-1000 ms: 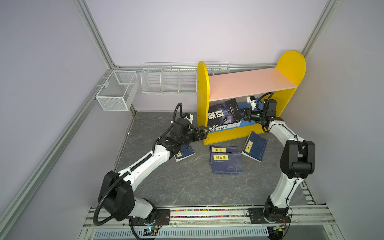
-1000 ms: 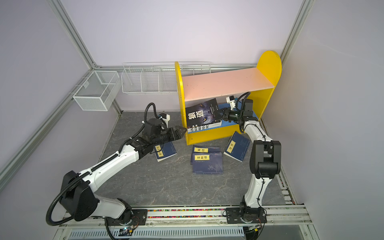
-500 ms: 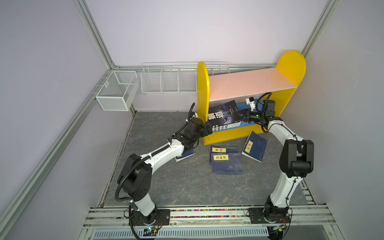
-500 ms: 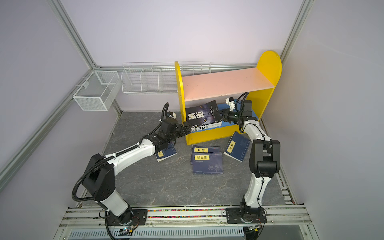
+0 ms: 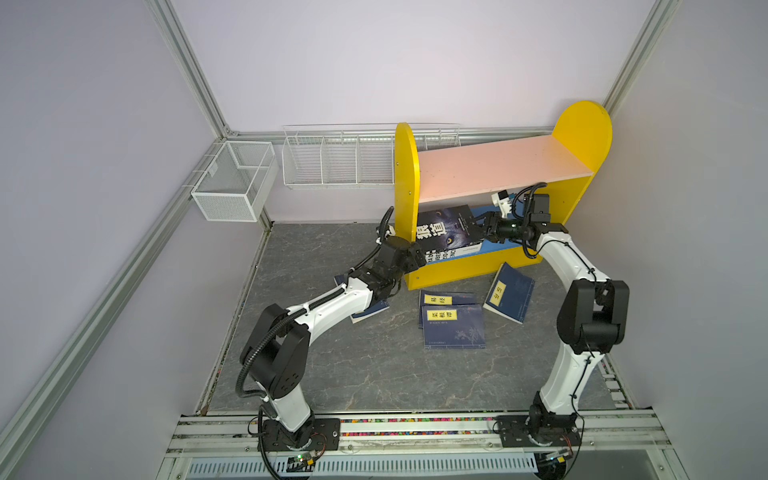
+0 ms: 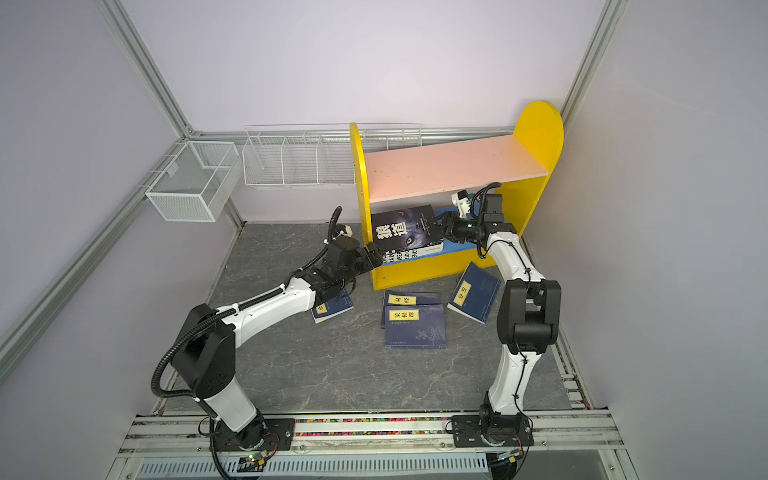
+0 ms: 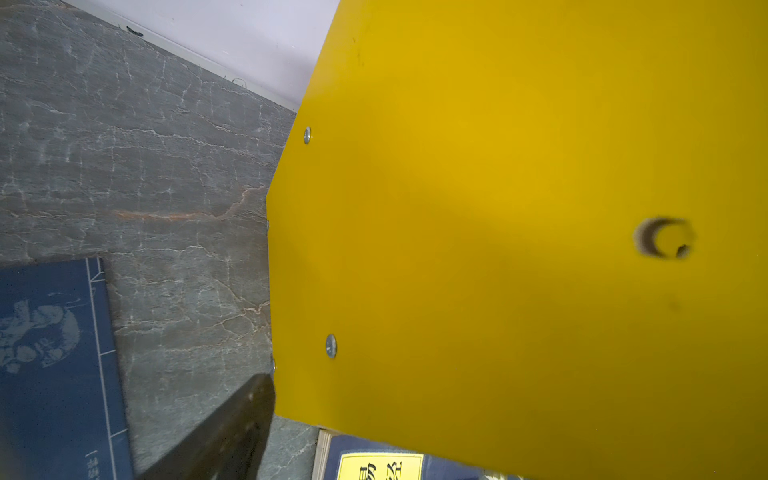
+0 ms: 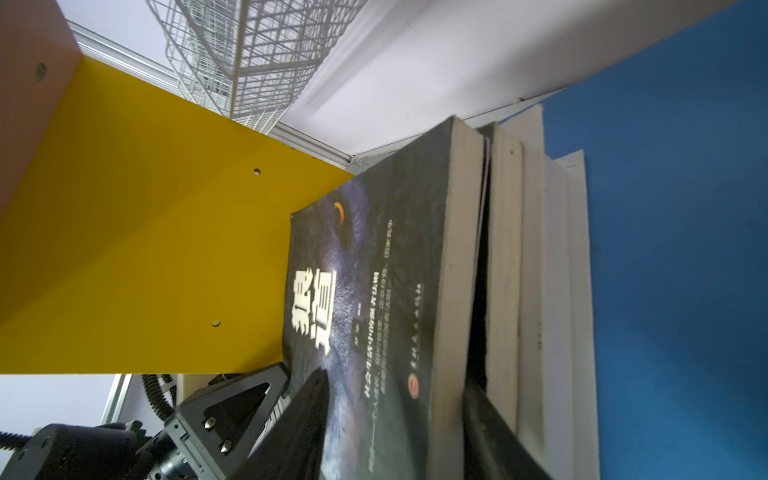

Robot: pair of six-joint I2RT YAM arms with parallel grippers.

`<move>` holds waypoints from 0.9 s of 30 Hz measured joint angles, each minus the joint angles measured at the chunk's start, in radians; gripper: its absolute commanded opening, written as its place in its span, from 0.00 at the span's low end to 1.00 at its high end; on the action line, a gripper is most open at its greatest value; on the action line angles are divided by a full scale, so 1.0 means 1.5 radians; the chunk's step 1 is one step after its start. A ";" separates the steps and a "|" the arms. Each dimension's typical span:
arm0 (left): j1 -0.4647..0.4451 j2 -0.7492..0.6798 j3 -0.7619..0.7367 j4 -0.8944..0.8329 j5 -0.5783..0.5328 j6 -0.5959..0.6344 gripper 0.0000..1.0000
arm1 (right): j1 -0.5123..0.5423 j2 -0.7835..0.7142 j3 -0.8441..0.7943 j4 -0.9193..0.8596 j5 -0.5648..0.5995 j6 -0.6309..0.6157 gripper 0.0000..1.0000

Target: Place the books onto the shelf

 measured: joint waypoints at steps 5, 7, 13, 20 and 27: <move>0.000 0.001 0.001 0.002 0.000 -0.002 0.90 | 0.000 0.000 0.001 -0.016 0.025 -0.022 0.26; 0.000 0.002 0.001 0.002 0.001 -0.002 0.90 | 0.000 0.000 0.001 -0.019 0.031 -0.025 0.17; 0.000 0.002 0.002 0.004 0.008 0.001 0.91 | 0.000 0.000 0.001 -0.014 0.029 -0.016 0.10; 0.004 -0.001 0.003 0.013 0.033 0.010 1.00 | -0.006 -0.001 0.001 -0.002 0.013 0.001 0.08; 0.017 -0.016 0.002 0.041 0.088 0.006 1.00 | -0.009 0.000 0.001 0.011 -0.001 0.002 0.08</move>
